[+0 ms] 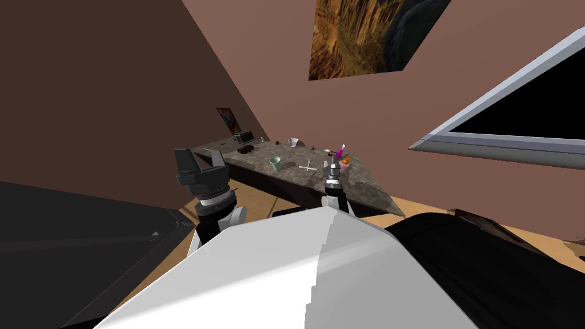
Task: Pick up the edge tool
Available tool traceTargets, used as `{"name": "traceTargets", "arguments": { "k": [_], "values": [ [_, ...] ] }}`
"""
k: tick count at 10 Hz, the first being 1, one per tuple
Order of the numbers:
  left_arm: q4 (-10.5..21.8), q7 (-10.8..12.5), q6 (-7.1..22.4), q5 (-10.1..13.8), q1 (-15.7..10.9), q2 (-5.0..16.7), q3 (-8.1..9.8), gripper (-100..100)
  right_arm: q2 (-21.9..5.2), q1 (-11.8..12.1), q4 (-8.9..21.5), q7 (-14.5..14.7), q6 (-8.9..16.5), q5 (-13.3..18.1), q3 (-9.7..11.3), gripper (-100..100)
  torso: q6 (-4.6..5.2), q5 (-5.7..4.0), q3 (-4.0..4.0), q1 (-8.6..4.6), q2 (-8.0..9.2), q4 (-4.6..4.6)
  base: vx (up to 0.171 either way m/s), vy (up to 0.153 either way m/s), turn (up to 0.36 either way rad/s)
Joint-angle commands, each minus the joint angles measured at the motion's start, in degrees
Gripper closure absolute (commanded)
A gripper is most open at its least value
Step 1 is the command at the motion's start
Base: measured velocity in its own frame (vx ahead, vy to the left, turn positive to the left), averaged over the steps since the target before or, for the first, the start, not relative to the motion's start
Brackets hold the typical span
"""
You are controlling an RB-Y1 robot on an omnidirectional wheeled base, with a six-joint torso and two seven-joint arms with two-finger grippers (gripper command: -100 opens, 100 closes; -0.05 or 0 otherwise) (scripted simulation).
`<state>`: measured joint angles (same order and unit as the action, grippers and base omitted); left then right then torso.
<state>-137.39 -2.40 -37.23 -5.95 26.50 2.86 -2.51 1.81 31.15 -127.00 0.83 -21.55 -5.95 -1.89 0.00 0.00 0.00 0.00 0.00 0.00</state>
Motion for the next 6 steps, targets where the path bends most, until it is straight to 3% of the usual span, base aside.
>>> {"name": "traceTargets", "arguments": {
  "k": [1, 6],
  "values": [
    [0.0, 0.0, 0.0, 0.0, 0.0, 0.0, 0.00, 0, -2.5, 0.0, 0.4, -0.3, -0.2, 0.0, -0.3, -100, 0.00, 0.00, 0.00, 0.00, 0.00, 0.00, -0.022, 0.023, -0.046],
    [0.0, 0.0, 0.0, 0.0, 0.0, 0.0, 0.00, 0, -10.8, -0.1, 3.2, -1.8, -0.9, 0.0, -1.9, -100, 0.00, 0.04, 0.12, 0.15, 0.20, 0.05, -0.050, 0.047, -0.058]
  ]
}}
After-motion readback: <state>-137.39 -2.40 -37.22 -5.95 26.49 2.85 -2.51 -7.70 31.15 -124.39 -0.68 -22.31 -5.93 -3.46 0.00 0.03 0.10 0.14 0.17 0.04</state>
